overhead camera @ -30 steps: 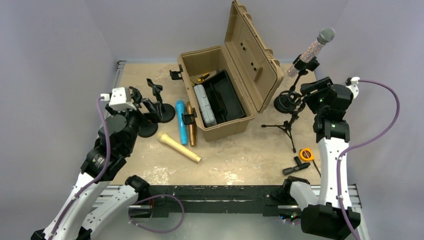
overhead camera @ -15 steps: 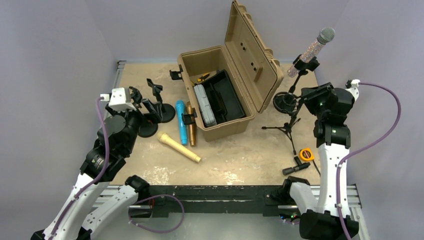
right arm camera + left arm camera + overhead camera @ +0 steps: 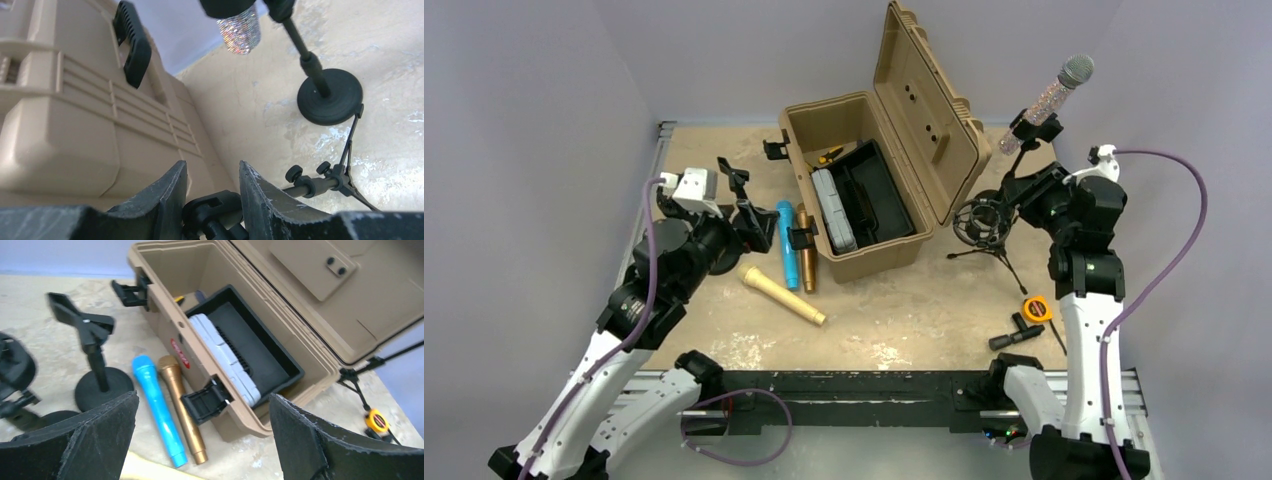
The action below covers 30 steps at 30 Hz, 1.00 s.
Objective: Remove the microphone from the stand
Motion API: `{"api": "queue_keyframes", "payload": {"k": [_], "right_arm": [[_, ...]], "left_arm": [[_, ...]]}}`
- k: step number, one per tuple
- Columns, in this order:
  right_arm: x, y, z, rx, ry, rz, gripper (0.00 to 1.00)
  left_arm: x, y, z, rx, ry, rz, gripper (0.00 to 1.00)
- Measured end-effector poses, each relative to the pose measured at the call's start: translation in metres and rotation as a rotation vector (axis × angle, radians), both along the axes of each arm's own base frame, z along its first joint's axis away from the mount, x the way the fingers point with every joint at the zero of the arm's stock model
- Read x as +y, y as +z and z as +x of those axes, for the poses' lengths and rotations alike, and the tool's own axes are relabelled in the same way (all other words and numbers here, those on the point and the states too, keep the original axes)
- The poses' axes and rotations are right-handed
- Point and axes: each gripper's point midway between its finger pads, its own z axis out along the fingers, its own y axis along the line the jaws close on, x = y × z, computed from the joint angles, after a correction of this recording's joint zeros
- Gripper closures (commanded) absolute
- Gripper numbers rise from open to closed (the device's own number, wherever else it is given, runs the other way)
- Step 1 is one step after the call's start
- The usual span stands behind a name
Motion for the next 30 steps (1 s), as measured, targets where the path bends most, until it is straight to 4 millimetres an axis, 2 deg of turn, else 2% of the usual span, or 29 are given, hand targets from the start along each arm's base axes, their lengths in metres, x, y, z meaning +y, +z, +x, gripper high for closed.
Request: {"api": "queue_keyframes", "payload": {"k": [3, 5, 8, 13, 14, 16, 19, 23, 30], "right_arm": [[0.011, 0.002, -0.004, 0.010, 0.055, -0.023, 1.00], [0.017, 0.004, -0.007, 0.020, 0.089, -0.029, 1.00], [0.021, 0.002, -0.011, 0.036, 0.114, -0.023, 1.00], [0.028, -0.005, -0.007, 0.027, 0.157, -0.006, 1.00], [0.030, -0.004, -0.005, 0.013, 0.165, -0.005, 1.00], [0.033, -0.004, -0.004, -0.010, 0.184, -0.003, 1.00], [0.037, -0.002, -0.004, -0.041, 0.213, -0.006, 1.00], [0.041, 0.001, -0.008, -0.088, 0.239, -0.019, 1.00], [0.054, 0.003, -0.019, -0.174, 0.309, -0.023, 1.00]], "left_arm": [[-0.021, -0.005, 0.000, 0.026, -0.102, -0.007, 0.06], [-0.042, -0.011, -0.002, 0.056, -0.199, -0.022, 0.05], [-0.083, -0.017, -0.009, 0.120, -0.364, -0.082, 0.01], [-0.161, -0.022, -0.025, 0.244, -0.582, -0.147, 0.00], [-0.184, -0.021, -0.041, 0.257, -0.653, -0.144, 0.00], [-0.214, -0.017, -0.060, 0.265, -0.740, -0.141, 0.00], [-0.248, -0.005, -0.081, 0.262, -0.836, -0.169, 0.00], [-0.277, 0.012, -0.075, 0.271, -0.860, -0.232, 0.03], [-0.328, 0.020, -0.058, 0.364, -0.891, -0.299, 0.28]]}}
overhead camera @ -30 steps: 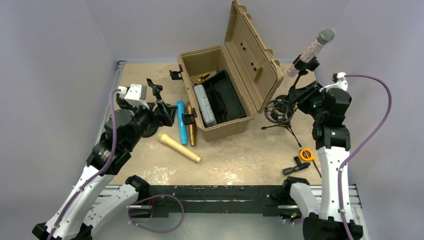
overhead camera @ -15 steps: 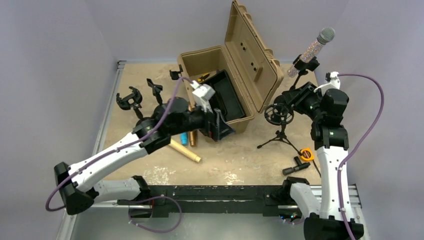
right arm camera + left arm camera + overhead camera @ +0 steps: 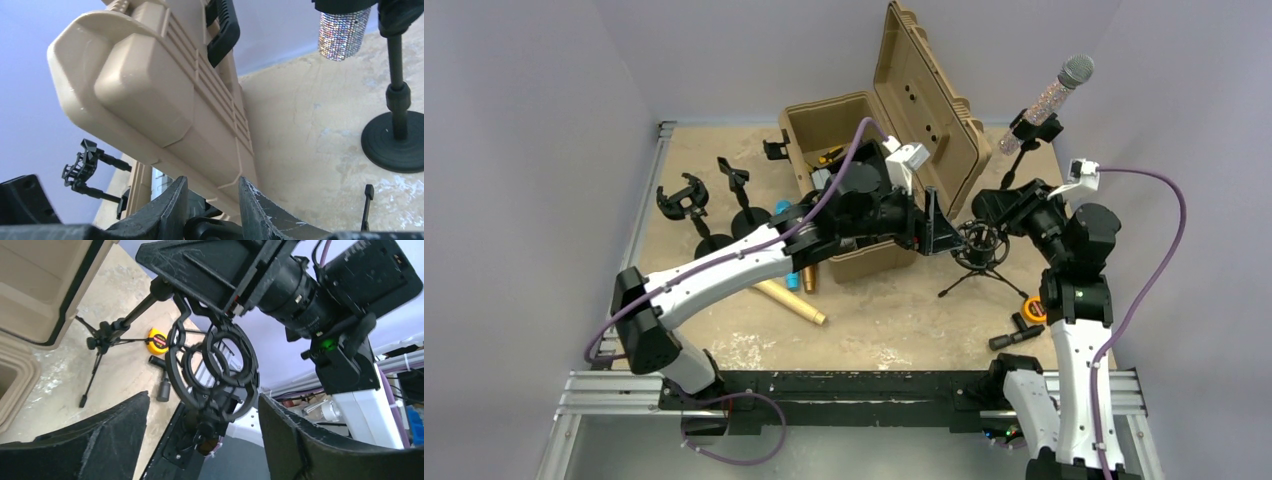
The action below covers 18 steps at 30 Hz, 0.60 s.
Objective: Remove the microphone from the stand
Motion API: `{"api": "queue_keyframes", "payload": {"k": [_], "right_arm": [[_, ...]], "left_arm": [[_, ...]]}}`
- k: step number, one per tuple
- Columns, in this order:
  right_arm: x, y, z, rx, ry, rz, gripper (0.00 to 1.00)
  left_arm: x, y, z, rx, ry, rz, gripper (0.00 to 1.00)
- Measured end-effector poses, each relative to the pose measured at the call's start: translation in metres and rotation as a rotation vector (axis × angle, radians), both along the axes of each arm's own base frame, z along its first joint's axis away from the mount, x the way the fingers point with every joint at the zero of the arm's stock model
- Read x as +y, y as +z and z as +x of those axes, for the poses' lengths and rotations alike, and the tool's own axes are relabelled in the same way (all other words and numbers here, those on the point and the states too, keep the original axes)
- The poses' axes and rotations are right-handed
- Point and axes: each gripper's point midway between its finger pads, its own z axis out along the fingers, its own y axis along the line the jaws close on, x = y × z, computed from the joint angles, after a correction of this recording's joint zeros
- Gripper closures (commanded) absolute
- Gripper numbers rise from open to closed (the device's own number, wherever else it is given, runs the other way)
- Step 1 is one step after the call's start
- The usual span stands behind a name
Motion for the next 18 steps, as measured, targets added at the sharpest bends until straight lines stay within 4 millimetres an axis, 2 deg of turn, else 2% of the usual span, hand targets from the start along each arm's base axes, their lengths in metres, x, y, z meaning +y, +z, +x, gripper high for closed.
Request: {"api": "queue_keyframes", "payload": {"k": [4, 7, 18], "right_arm": [[0.004, 0.002, -0.002, -0.024, 0.026, 0.000, 1.00], [0.005, 0.003, -0.003, -0.029, 0.029, -0.003, 1.00], [0.012, 0.004, -0.008, -0.038, 0.057, -0.019, 1.00]], "left_arm": [[-0.020, -0.010, 0.004, 0.066, -0.029, 0.018, 0.37], [-0.024, -0.021, 0.000, 0.123, -0.046, 0.035, 0.44], [-0.025, -0.015, -0.011, 0.218, -0.106, -0.006, 0.57]]}}
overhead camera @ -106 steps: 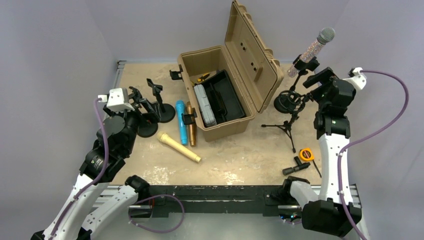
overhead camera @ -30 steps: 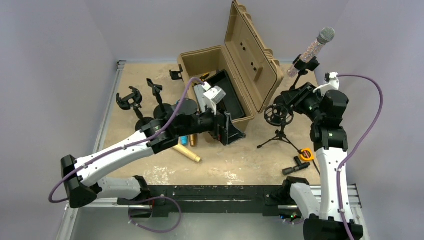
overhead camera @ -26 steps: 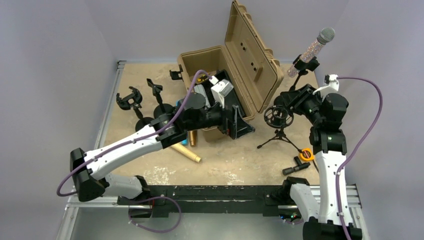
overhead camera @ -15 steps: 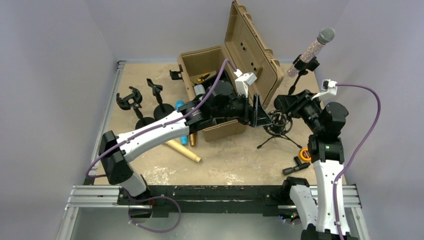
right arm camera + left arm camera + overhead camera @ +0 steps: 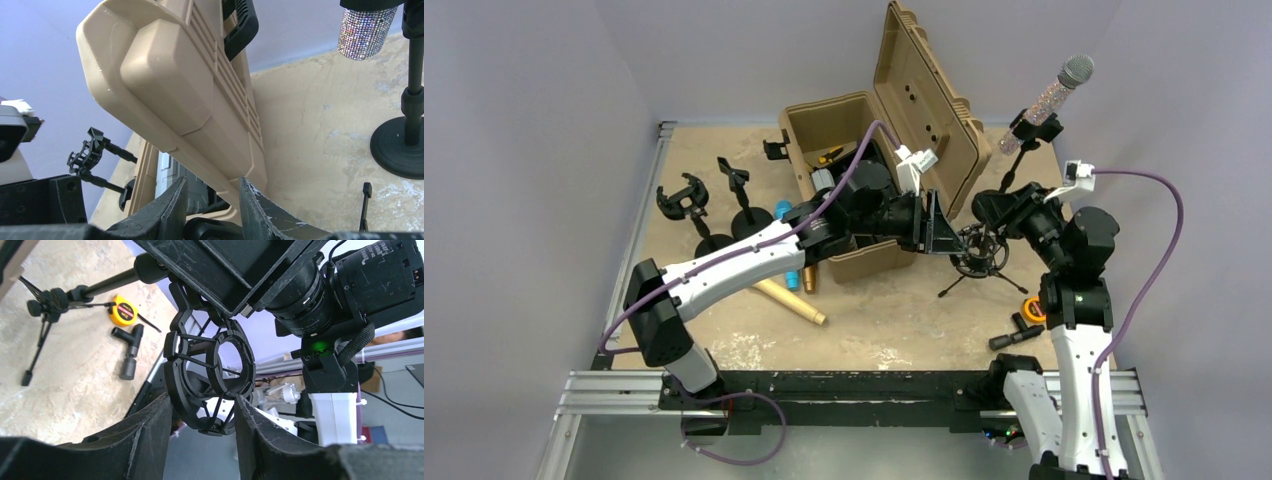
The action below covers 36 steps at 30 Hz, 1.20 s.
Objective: Remove the microphone from the stand
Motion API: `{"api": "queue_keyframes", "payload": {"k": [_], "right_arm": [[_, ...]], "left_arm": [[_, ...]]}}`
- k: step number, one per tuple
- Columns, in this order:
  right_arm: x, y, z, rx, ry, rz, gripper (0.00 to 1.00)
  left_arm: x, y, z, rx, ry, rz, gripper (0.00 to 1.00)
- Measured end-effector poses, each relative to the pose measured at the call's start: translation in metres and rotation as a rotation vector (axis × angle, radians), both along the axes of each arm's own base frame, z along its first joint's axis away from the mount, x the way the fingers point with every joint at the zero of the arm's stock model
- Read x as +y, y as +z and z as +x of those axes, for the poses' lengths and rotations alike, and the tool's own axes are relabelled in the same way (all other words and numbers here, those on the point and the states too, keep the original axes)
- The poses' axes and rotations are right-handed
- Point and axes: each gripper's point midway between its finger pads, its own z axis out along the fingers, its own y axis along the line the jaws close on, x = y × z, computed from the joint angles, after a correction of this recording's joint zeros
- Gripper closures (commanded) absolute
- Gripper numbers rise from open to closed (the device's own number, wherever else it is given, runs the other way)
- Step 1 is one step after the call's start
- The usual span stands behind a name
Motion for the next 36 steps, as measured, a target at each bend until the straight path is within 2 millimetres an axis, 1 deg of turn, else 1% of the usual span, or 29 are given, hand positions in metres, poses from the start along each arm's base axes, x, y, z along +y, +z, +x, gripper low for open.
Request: {"api": "queue_keyframes", "payload": {"k": [8, 13, 19, 23, 27, 31, 34, 36], "right_arm": [[0.007, 0.001, -0.009, 0.005, 0.029, -0.011, 1.00], [0.018, 0.000, -0.020, 0.017, 0.092, -0.002, 1.00], [0.041, -0.005, -0.031, 0.056, 0.211, 0.035, 1.00], [0.062, -0.003, -0.039, 0.056, 0.322, 0.045, 1.00], [0.084, -0.004, -0.050, 0.066, 0.444, 0.076, 1.00], [0.099, -0.006, -0.053, 0.076, 0.528, 0.088, 1.00], [0.105, -0.010, -0.049, 0.091, 0.551, 0.094, 1.00], [0.106, -0.010, -0.046, 0.091, 0.554, 0.096, 1.00]], "left_arm": [[0.004, -0.002, -0.012, 0.062, -0.038, -0.022, 0.58], [0.010, 0.001, -0.027, 0.065, -0.055, -0.025, 0.59], [0.019, 0.005, -0.043, 0.074, -0.076, -0.009, 0.59], [0.027, 0.004, -0.055, 0.081, -0.091, 0.013, 0.58], [0.038, 0.007, -0.069, 0.069, -0.103, 0.020, 0.58], [0.044, 0.005, -0.075, 0.056, -0.100, 0.028, 0.58], [0.046, 0.003, -0.073, 0.047, -0.077, 0.036, 0.57], [0.047, 0.001, -0.069, 0.041, -0.057, 0.037, 0.54]]}}
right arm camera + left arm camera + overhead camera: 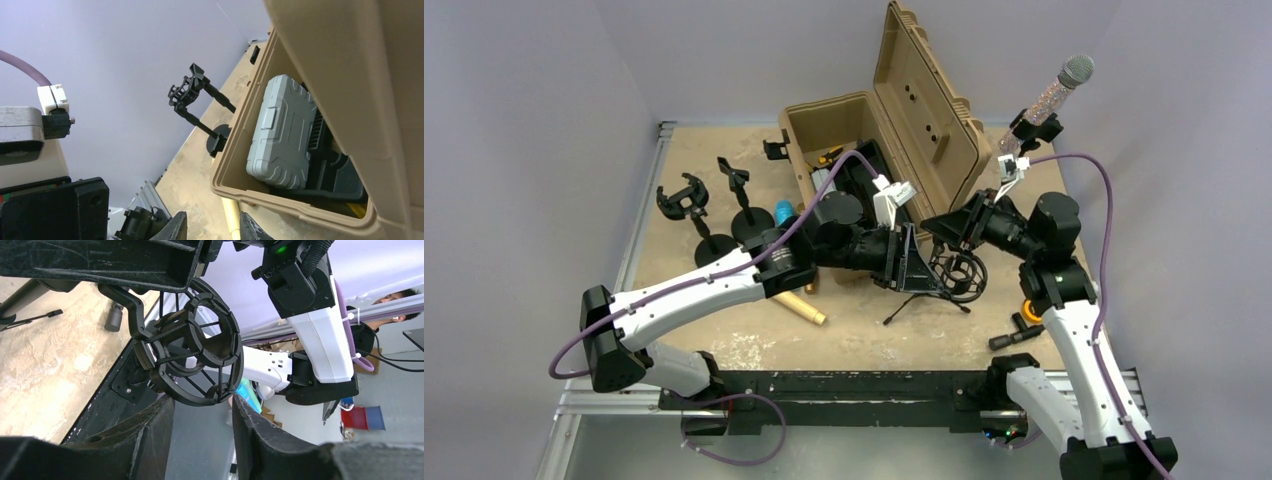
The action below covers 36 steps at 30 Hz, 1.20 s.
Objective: Remove the microphone from the stand
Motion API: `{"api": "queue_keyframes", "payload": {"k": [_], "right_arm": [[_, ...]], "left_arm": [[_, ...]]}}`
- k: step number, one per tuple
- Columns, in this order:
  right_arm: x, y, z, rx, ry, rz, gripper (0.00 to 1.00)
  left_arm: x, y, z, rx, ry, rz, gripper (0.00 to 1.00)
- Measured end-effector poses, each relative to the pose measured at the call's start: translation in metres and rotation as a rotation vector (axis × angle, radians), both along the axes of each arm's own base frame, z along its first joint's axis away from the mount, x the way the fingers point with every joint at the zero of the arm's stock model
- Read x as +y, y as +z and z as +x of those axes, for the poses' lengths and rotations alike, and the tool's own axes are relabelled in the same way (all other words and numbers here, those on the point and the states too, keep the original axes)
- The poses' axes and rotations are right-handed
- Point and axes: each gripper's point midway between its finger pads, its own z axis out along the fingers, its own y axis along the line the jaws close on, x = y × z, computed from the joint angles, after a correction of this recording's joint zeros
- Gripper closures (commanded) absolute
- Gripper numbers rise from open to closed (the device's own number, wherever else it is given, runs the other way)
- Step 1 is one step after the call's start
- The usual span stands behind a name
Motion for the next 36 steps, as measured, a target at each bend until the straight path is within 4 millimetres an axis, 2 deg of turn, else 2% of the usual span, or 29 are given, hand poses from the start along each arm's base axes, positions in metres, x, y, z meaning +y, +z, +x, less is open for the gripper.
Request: {"api": "queue_keyframes", "payload": {"k": [3, 7, 10, 13, 15, 20, 23, 28, 31, 36], "right_arm": [[-0.001, -0.001, 0.004, -0.002, -0.012, 0.003, 0.89], [-0.008, -0.005, 0.013, 0.013, -0.095, -0.011, 0.71], [-0.014, -0.006, 0.019, 0.026, -0.167, -0.035, 0.49], [-0.026, -0.004, 0.028, -0.014, -0.251, -0.083, 0.27], [-0.034, -0.007, 0.034, -0.022, -0.298, -0.111, 0.20], [-0.050, -0.014, 0.043, -0.021, -0.392, -0.167, 0.10], [-0.057, -0.011, 0.046, -0.036, -0.431, -0.196, 0.03], [-0.065, 0.011, 0.040, -0.102, -0.460, -0.214, 0.01], [-0.070, 0.043, 0.030, -0.189, -0.487, -0.194, 0.01], [-0.077, 0.099, 0.005, -0.349, -0.522, -0.137, 0.02]], "left_arm": [[0.000, 0.001, 0.002, -0.011, 0.011, -0.006, 0.46], [0.000, 0.001, 0.006, -0.046, 0.023, -0.007, 0.30], [0.002, 0.002, 0.007, -0.090, 0.020, -0.007, 0.19], [0.006, 0.007, 0.007, -0.154, 0.027, -0.010, 0.13], [0.015, 0.013, 0.009, -0.210, 0.043, -0.010, 0.10], [0.041, 0.034, 0.014, -0.331, 0.100, -0.023, 0.06], [0.056, 0.037, 0.023, -0.374, 0.145, -0.019, 0.06], [0.067, 0.008, 0.047, -0.378, 0.209, 0.056, 0.10], [0.063, -0.020, 0.056, -0.368, 0.209, 0.110, 0.21], [0.039, -0.068, 0.065, -0.327, 0.159, 0.162, 0.32]]}}
